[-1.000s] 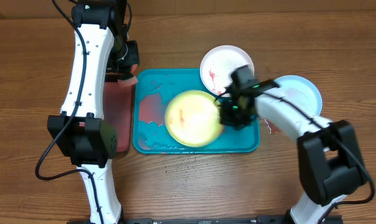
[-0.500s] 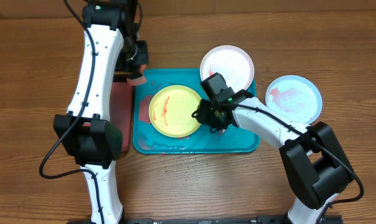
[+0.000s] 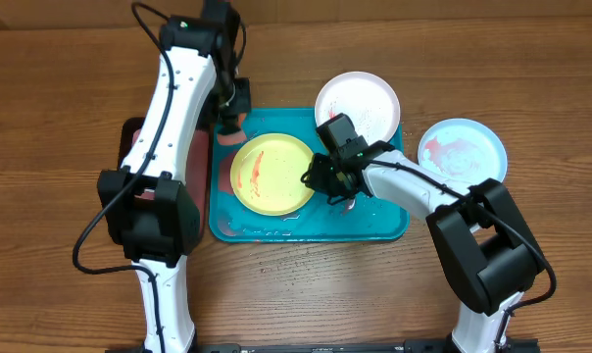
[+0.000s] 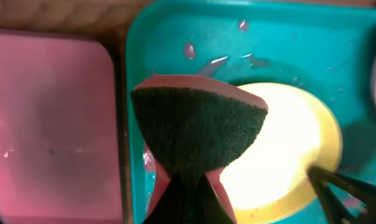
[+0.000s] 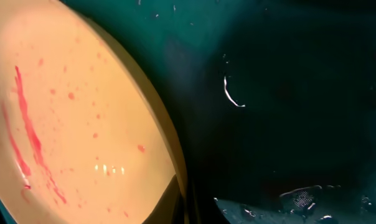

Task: Clean dirty plates on tray and stack at the side
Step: 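Bring the sponge with the left gripper onto the yellow plate, then scrub the yellow plate with the sponge while the right gripper holds it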

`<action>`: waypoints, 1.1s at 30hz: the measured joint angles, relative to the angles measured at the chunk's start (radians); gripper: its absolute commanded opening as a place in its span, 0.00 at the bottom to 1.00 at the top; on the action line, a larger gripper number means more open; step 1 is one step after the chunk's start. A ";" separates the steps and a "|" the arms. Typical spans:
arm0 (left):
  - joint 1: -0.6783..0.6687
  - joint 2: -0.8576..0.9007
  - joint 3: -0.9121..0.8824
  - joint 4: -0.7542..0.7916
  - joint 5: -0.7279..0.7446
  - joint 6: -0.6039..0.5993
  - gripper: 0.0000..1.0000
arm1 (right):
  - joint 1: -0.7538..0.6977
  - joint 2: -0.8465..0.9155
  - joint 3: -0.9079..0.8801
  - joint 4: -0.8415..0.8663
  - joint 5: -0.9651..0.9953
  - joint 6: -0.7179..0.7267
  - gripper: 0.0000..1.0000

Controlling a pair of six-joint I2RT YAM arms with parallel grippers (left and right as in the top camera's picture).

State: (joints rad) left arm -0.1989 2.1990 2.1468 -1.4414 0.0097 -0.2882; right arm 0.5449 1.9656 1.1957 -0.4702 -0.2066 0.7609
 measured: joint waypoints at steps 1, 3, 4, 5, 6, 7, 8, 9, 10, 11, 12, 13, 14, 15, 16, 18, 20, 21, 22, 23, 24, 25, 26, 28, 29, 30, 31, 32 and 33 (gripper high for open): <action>0.000 0.000 -0.024 0.013 0.000 0.002 0.04 | -0.001 0.000 0.001 0.000 -0.003 -0.001 0.04; -0.004 0.000 -0.088 0.057 0.002 0.011 0.04 | -0.001 0.001 0.002 0.006 -0.011 -0.002 0.04; -0.006 0.000 -0.117 0.082 0.003 0.019 0.04 | -0.001 0.001 0.002 0.006 -0.011 -0.002 0.04; -0.007 0.000 -0.139 0.105 0.005 0.026 0.04 | -0.001 0.001 0.002 0.006 -0.014 -0.002 0.04; -0.010 0.000 -0.173 0.136 0.005 0.034 0.04 | -0.001 0.001 0.002 0.006 -0.014 -0.003 0.04; -0.014 0.000 -0.211 0.166 0.005 0.039 0.05 | -0.001 0.001 0.002 0.006 -0.015 -0.002 0.04; -0.018 0.000 -0.240 0.187 0.005 0.045 0.04 | -0.001 0.001 0.002 0.006 -0.014 -0.002 0.04; -0.024 0.000 -0.277 0.214 0.005 0.052 0.04 | -0.001 0.001 0.002 0.006 -0.015 -0.002 0.04; -0.030 0.000 -0.304 0.235 0.006 0.056 0.04 | -0.001 0.001 0.002 0.006 -0.015 -0.003 0.04; -0.035 0.000 -0.336 0.263 0.005 0.059 0.04 | -0.001 0.001 0.002 0.006 -0.015 -0.003 0.04; -0.042 0.000 -0.371 0.298 0.005 0.060 0.04 | -0.001 0.001 0.002 0.006 -0.016 -0.003 0.04; -0.046 0.000 -0.392 0.321 0.005 0.060 0.04 | -0.001 0.001 0.002 0.006 -0.015 -0.002 0.04; -0.051 0.000 -0.420 0.354 0.005 0.060 0.04 | -0.001 0.001 0.002 0.006 -0.015 -0.002 0.04; -0.055 0.000 -0.444 0.384 0.005 0.060 0.04 | -0.001 0.001 0.002 0.006 -0.015 -0.002 0.04; -0.059 -0.003 -0.466 0.406 0.005 0.060 0.04 | -0.001 0.001 0.002 0.005 -0.015 -0.003 0.04; -0.066 -0.024 -0.507 0.449 -0.002 0.063 0.04 | -0.001 0.003 0.002 0.006 -0.016 -0.002 0.04; -0.070 -0.043 -0.541 0.479 -0.009 0.067 0.04 | -0.001 0.003 0.002 0.006 -0.015 -0.002 0.04; -0.075 -0.050 -0.555 0.489 -0.014 0.075 0.04 | -0.001 0.003 0.002 0.005 -0.015 -0.002 0.04; -0.079 -0.055 -0.565 0.492 -0.018 0.082 0.04 | -0.001 0.003 0.002 0.005 -0.015 -0.003 0.04; -0.083 -0.059 -0.573 0.490 -0.017 0.098 0.04 | -0.001 0.003 0.002 0.003 -0.015 -0.003 0.04; -0.086 -0.063 -0.580 0.484 -0.006 0.126 0.04 | -0.001 0.003 0.002 0.001 -0.015 -0.003 0.04; -0.089 -0.065 -0.583 0.469 0.024 0.168 0.04 | -0.002 0.003 0.002 -0.001 -0.016 -0.006 0.04; -0.092 -0.066 -0.586 0.438 0.080 0.230 0.04 | -0.002 0.003 0.002 -0.001 -0.016 -0.006 0.04; -0.100 -0.065 -0.596 0.374 0.213 0.354 0.04 | -0.002 0.003 0.002 -0.001 -0.016 -0.006 0.04; -0.108 -0.063 -0.607 0.342 0.289 0.419 0.04 | -0.002 0.003 0.002 -0.001 -0.016 -0.006 0.04; -0.116 -0.060 -0.615 0.321 0.345 0.467 0.04 | -0.002 0.003 0.002 -0.001 -0.016 -0.006 0.04; -0.124 -0.055 -0.623 0.308 0.395 0.511 0.04 | -0.002 0.003 0.002 -0.001 -0.017 -0.006 0.04; -0.130 -0.048 -0.630 0.308 0.436 0.550 0.04 | -0.002 0.003 0.002 0.000 -0.017 -0.010 0.04; -0.135 -0.044 -0.633 0.314 0.465 0.580 0.04 | -0.002 0.003 0.002 0.000 -0.018 -0.010 0.04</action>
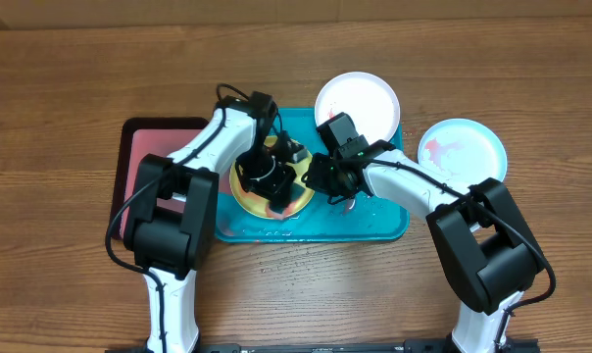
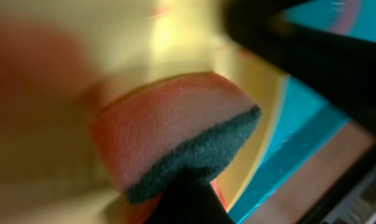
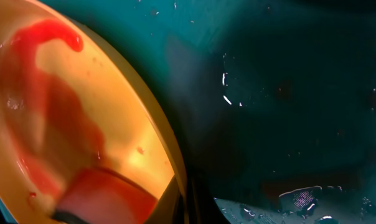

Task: Clean dirty plates on tray and stack at the side
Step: 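Scrub the yellow plate with the sponge while the right gripper holds it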

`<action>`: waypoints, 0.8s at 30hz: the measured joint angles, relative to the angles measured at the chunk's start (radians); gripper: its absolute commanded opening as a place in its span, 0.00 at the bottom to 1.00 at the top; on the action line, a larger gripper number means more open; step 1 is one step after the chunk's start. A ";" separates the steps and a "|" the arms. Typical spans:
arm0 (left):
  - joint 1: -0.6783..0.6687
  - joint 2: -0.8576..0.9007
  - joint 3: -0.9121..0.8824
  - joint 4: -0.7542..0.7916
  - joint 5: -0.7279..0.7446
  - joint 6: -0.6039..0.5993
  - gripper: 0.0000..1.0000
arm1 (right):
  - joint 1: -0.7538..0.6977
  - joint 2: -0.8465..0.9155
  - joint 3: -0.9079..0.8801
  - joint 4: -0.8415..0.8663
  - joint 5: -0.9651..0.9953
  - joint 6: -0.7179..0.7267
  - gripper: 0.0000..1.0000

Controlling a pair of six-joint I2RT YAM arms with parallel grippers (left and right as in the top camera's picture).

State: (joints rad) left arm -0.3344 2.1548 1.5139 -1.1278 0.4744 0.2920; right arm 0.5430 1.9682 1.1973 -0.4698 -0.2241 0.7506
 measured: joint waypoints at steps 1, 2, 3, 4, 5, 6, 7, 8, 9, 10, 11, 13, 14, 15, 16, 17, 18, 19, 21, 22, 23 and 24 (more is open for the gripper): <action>0.000 0.002 -0.002 0.017 0.015 0.012 0.04 | 0.000 0.000 0.000 0.000 0.000 -0.002 0.04; 0.000 0.002 -0.004 0.038 0.024 0.017 0.04 | 0.000 0.000 0.000 0.000 0.000 -0.003 0.04; 0.000 0.002 -0.005 0.067 0.023 0.006 0.04 | 0.000 0.000 0.000 0.000 0.001 -0.003 0.04; 0.000 0.002 -0.006 0.095 0.019 -0.013 0.04 | 0.000 0.000 0.000 0.002 0.003 -0.003 0.04; 0.001 0.002 -0.006 0.140 0.002 -0.066 0.04 | -0.002 0.000 0.000 0.006 0.011 0.000 0.04; 0.001 -0.001 -0.006 0.172 -0.010 -0.106 0.04 | -0.005 0.001 0.000 0.008 0.018 0.003 0.04; 0.000 -0.005 -0.007 0.205 -0.025 -0.148 0.04 | -0.011 0.002 0.000 0.013 0.021 0.007 0.04; -0.004 -0.009 -0.007 0.260 -0.055 -0.206 0.04 | -0.014 0.003 0.001 0.015 0.021 0.010 0.04; -0.008 -0.013 -0.006 0.315 -0.092 -0.257 0.04 | -0.015 0.004 0.001 0.015 0.021 0.012 0.04; -0.011 -0.016 -0.003 0.366 -0.137 -0.312 0.04 | -0.015 0.004 0.002 0.014 0.021 0.013 0.04; -0.013 -0.018 -0.002 0.400 -0.182 -0.364 0.04 | -0.015 0.004 0.002 0.013 0.021 0.015 0.04; -0.014 -0.020 0.001 0.446 -0.278 -0.469 0.04 | -0.015 0.004 0.002 0.013 0.021 0.016 0.04; -0.016 -0.021 0.004 0.457 -0.337 -0.520 0.04 | -0.015 0.004 0.003 0.011 0.021 0.016 0.04; -0.018 -0.021 0.007 0.459 -0.379 -0.557 0.04 | -0.015 0.004 0.004 0.010 0.021 0.016 0.04; -0.021 -0.021 0.011 0.454 -0.438 -0.603 0.04 | -0.015 0.004 0.005 0.010 0.019 0.016 0.03; -0.024 -0.021 0.013 0.446 -0.467 -0.623 0.04 | -0.014 0.004 0.005 0.013 0.017 0.015 0.04; -0.026 -0.022 0.016 0.427 -0.497 -0.642 0.04 | -0.012 0.005 0.005 0.014 0.014 0.016 0.04; -0.030 -0.023 0.020 0.388 -0.537 -0.662 0.04 | -0.009 0.006 0.005 0.015 0.006 0.014 0.04; -0.032 -0.025 0.025 0.323 -0.578 -0.675 0.04 | -0.001 0.006 0.005 0.014 -0.008 0.011 0.04; -0.033 -0.026 0.028 0.283 -0.597 -0.676 0.04 | 0.004 0.006 0.005 0.012 -0.014 0.007 0.04; -0.032 -0.027 0.029 0.244 -0.618 -0.675 0.04 | 0.010 0.006 0.005 0.010 -0.023 0.004 0.04; -0.032 -0.027 0.031 0.203 -0.638 -0.673 0.04 | 0.014 0.006 0.005 0.006 -0.031 0.002 0.04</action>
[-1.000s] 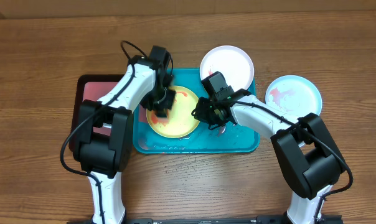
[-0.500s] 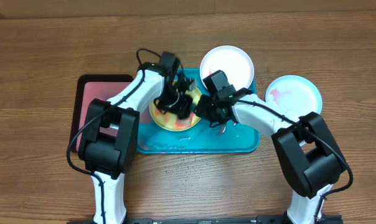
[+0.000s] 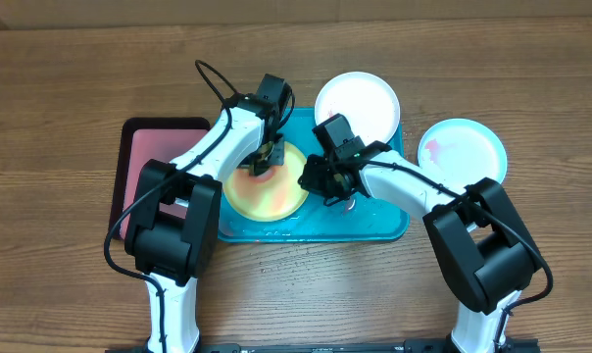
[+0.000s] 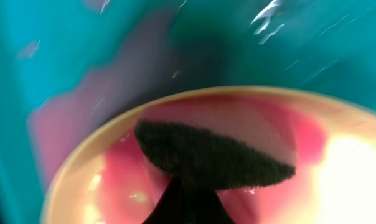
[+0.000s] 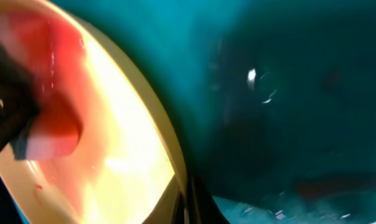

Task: Clean dirty plates on tray and stack at the side
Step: 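Scrub the yellow plate with the sponge while the right gripper holds it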

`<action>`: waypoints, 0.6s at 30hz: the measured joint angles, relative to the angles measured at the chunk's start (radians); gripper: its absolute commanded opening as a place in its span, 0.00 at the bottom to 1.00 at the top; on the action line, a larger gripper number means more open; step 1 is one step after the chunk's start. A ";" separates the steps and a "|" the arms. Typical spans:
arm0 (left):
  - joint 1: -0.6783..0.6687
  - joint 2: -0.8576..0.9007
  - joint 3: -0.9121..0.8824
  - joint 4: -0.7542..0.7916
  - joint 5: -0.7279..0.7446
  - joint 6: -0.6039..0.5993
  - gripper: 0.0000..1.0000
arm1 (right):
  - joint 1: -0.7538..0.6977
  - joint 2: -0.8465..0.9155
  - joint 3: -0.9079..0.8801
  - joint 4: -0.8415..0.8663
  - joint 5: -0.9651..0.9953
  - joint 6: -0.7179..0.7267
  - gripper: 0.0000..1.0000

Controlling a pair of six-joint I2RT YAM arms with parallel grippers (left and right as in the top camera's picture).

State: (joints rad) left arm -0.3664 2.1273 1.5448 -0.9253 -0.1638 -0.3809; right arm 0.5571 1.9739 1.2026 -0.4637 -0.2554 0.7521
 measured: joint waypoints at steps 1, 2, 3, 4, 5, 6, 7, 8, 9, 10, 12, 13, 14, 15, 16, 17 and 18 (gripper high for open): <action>0.000 0.000 0.000 -0.029 -0.017 0.006 0.04 | 0.002 0.000 0.000 -0.002 -0.005 -0.003 0.04; 0.001 0.000 0.000 -0.056 -0.033 0.015 0.04 | 0.004 0.000 0.000 -0.003 -0.010 -0.007 0.04; 0.002 0.000 0.000 -0.085 -0.049 0.029 0.04 | 0.005 0.000 0.000 -0.005 -0.012 -0.011 0.04; 0.004 0.001 0.000 -0.105 -0.058 0.049 0.04 | 0.005 0.000 0.000 -0.005 -0.016 -0.013 0.04; 0.007 0.001 -0.001 -0.117 -0.056 0.085 0.04 | 0.005 0.000 0.000 -0.006 -0.019 -0.016 0.04; 0.009 0.001 -0.001 -0.123 -0.050 0.119 0.04 | 0.005 0.000 0.000 -0.008 -0.022 -0.018 0.04; 0.013 0.001 -0.001 -0.128 -0.031 0.181 0.04 | 0.005 0.000 0.000 -0.009 -0.023 -0.020 0.04; 0.018 0.001 -0.001 -0.134 -0.007 0.238 0.04 | 0.005 0.000 0.000 -0.012 -0.023 -0.021 0.04; 0.023 0.001 0.000 -0.142 0.028 0.305 0.04 | 0.004 0.000 0.000 -0.016 -0.023 -0.023 0.04; 0.031 0.001 0.000 -0.152 0.073 0.378 0.04 | 0.003 0.000 0.000 -0.021 -0.022 -0.025 0.04; 0.054 0.001 0.000 -0.170 0.174 0.511 0.04 | 0.000 0.000 0.000 -0.024 -0.023 -0.027 0.04; 0.062 0.001 0.000 -0.176 0.231 0.569 0.04 | -0.001 0.000 0.000 -0.025 -0.023 -0.028 0.04; 0.068 0.001 -0.002 -0.180 0.300 0.628 0.04 | -0.002 0.000 0.000 -0.026 -0.023 -0.030 0.04; 0.068 0.002 -0.006 -0.179 0.359 0.669 0.04 | -0.001 0.000 0.000 -0.025 -0.023 -0.031 0.04; 0.066 0.005 -0.010 -0.175 0.419 0.706 0.04 | -0.002 0.000 0.000 -0.026 -0.024 -0.031 0.04; 0.061 0.008 -0.015 -0.165 0.478 0.737 0.04 | -0.001 0.000 0.000 -0.026 -0.026 -0.030 0.04; 0.057 0.012 -0.018 -0.154 0.523 0.760 0.04 | -0.001 0.000 0.000 -0.026 -0.025 -0.030 0.04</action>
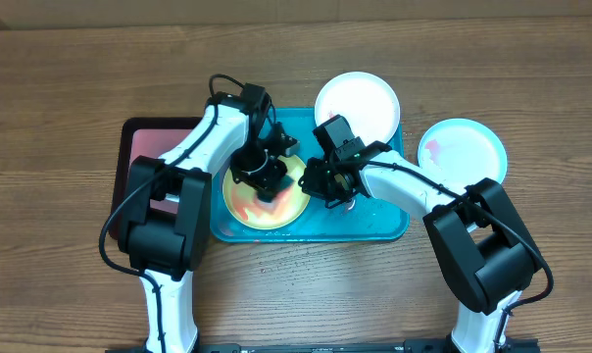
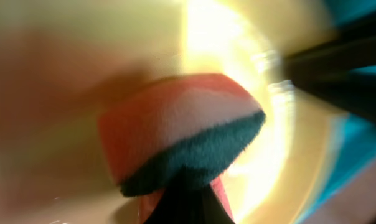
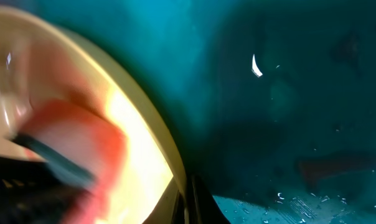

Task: Clean dirty plates on tray and stack at the side
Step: 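Scrub the yellow plate with the sponge while the right gripper holds it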

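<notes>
The yellow plate point(image 1: 262, 201), smeared red, lies in the teal tray point(image 1: 374, 221). My left gripper point(image 1: 267, 181) is shut on a pink sponge with a dark green scouring face point(image 2: 182, 143), pressed onto the plate's middle. My right gripper point(image 1: 314, 181) is shut on the yellow plate's right rim point(image 3: 169, 168), thin black fingers pinching it at the bottom of the right wrist view. A white plate point(image 1: 357, 103) rests on the tray's far right corner. A light blue plate with red stains point(image 1: 462, 149) lies on the table to the right.
A pink mat point(image 1: 139, 162) lies left of the tray, partly under my left arm. Water drops shine on the tray floor point(image 3: 287, 124). Wooden table surrounds everything.
My left gripper with the sponge has shifted from the plate's far left part to its middle, nearer my right gripper. The right gripper still pinches the rim.
At first the sponge hung over the tray's left edge and the plate bore red streaks while my right gripper held its rim. Then the sponge was on the plate and the streaks were smeared. It stood at the far edge after that, and now at the middle.
</notes>
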`<action>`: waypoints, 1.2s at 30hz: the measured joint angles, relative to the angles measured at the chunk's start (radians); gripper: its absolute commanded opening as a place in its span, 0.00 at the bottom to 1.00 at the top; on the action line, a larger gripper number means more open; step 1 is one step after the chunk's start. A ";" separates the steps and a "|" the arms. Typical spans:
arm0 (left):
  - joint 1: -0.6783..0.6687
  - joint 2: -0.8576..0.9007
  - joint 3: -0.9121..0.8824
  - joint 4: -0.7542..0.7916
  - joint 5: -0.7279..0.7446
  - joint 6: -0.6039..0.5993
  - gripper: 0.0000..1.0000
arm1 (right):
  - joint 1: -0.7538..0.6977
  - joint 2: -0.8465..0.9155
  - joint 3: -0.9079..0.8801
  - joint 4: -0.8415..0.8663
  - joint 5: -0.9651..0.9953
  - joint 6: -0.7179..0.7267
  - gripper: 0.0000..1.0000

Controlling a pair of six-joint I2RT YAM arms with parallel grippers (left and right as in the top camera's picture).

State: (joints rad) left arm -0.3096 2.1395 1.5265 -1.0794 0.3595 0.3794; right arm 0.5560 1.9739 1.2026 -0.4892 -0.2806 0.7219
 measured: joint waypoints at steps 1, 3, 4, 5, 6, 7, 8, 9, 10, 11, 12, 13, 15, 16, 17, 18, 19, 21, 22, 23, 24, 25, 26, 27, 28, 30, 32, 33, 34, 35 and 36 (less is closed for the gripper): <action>-0.004 0.004 -0.002 0.014 0.038 0.018 0.04 | 0.000 0.000 0.000 0.000 0.000 0.001 0.04; -0.010 0.008 -0.008 0.055 0.095 0.034 0.04 | 0.000 0.000 0.000 0.001 0.002 0.006 0.04; -0.011 0.008 -0.011 0.082 0.113 0.032 0.04 | -0.002 0.000 0.000 0.002 0.004 0.008 0.04; -0.012 0.008 -0.014 0.112 0.124 0.022 0.04 | -0.004 0.000 0.000 0.003 0.009 0.011 0.04; -0.011 0.008 -0.015 0.145 0.127 0.004 0.04 | -0.007 0.000 0.000 0.006 0.015 0.016 0.04; -0.011 0.008 -0.016 0.181 0.124 -0.028 0.04 | -0.013 0.000 0.000 0.011 0.022 0.019 0.04; -0.012 0.008 -0.016 0.209 0.117 -0.058 0.04 | -0.018 0.000 0.000 0.014 0.026 0.022 0.04; -0.015 0.008 -0.016 0.242 0.094 -0.108 0.04 | -0.021 0.000 0.000 0.019 0.031 0.025 0.04; -0.021 0.007 -0.015 0.276 0.041 -0.194 0.04 | -0.024 0.000 0.000 0.023 0.037 0.030 0.04; -0.026 0.004 -0.015 0.283 0.016 -0.235 0.04 | -0.024 0.000 0.000 0.026 0.042 0.033 0.04; -0.033 0.002 -0.015 0.283 0.000 -0.255 0.04 | -0.024 0.000 0.000 0.026 0.043 0.033 0.04; -0.047 -0.004 -0.006 0.277 -0.092 -0.356 0.04 | -0.024 0.000 0.000 0.026 0.044 0.034 0.04; -0.061 -0.008 0.017 0.256 -0.256 -0.478 0.04 | -0.024 0.000 0.000 0.026 0.044 0.033 0.04; -0.063 -0.008 0.033 0.230 -0.363 -0.543 0.04 | -0.024 0.000 0.000 0.026 0.043 0.034 0.04; -0.060 -0.007 0.039 0.209 -0.451 -0.594 0.04 | -0.024 0.000 0.001 0.025 0.043 0.033 0.04; -0.054 -0.005 0.044 0.180 -0.534 -0.640 0.04 | -0.024 0.000 0.002 0.024 0.042 0.034 0.04; -0.047 -0.003 0.044 0.152 -0.605 -0.680 0.04 | -0.024 0.000 0.002 0.025 0.040 0.034 0.04; -0.038 0.003 0.044 0.108 -0.685 -0.742 0.04 | -0.023 0.000 0.002 0.027 0.023 0.033 0.04; -0.038 0.005 0.044 0.093 -0.711 -0.771 0.04 | -0.015 0.001 0.002 0.030 0.018 0.032 0.04; -0.041 0.006 0.044 0.080 -0.724 -0.784 0.04 | -0.007 0.001 0.002 0.027 0.015 0.033 0.04; -0.043 0.007 0.044 0.065 -0.727 -0.792 0.04 | -0.002 0.001 0.002 0.024 0.014 0.033 0.04; -0.043 0.008 0.044 0.063 -0.711 -0.769 0.04 | -0.002 0.001 0.002 0.024 0.014 0.033 0.04; -0.041 0.008 0.044 0.061 -0.682 -0.735 0.04 | -0.003 0.001 0.002 0.021 0.015 0.032 0.04; -0.037 0.008 0.045 0.058 -0.649 -0.692 0.04 | -0.005 0.001 0.002 0.019 0.014 0.032 0.04; -0.034 0.008 0.047 0.053 -0.601 -0.632 0.04 | -0.006 0.001 0.002 0.015 0.015 0.032 0.04; -0.016 0.007 0.057 0.027 -0.472 -0.494 0.04 | -0.010 0.001 0.002 0.010 0.015 0.029 0.04; 0.000 0.007 0.062 -0.006 -0.330 -0.358 0.04 | -0.014 0.001 0.002 0.006 0.014 0.026 0.04; 0.004 0.007 0.062 -0.024 -0.251 -0.290 0.04 | -0.018 0.001 0.002 0.006 0.014 0.025 0.04; 0.004 0.008 0.061 -0.036 -0.182 -0.236 0.04 | -0.019 0.001 0.002 0.006 0.010 0.024 0.04; 0.000 0.010 0.058 -0.040 -0.117 -0.190 0.04 | -0.021 0.001 0.002 0.005 0.006 0.022 0.04; -0.005 0.011 0.055 -0.039 -0.068 -0.156 0.04 | -0.023 0.001 0.002 0.005 0.003 0.021 0.04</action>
State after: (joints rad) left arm -0.3141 2.1502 1.5814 -1.1187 0.2920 0.2230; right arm 0.5331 1.9751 1.2041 -0.4839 -0.2779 0.7429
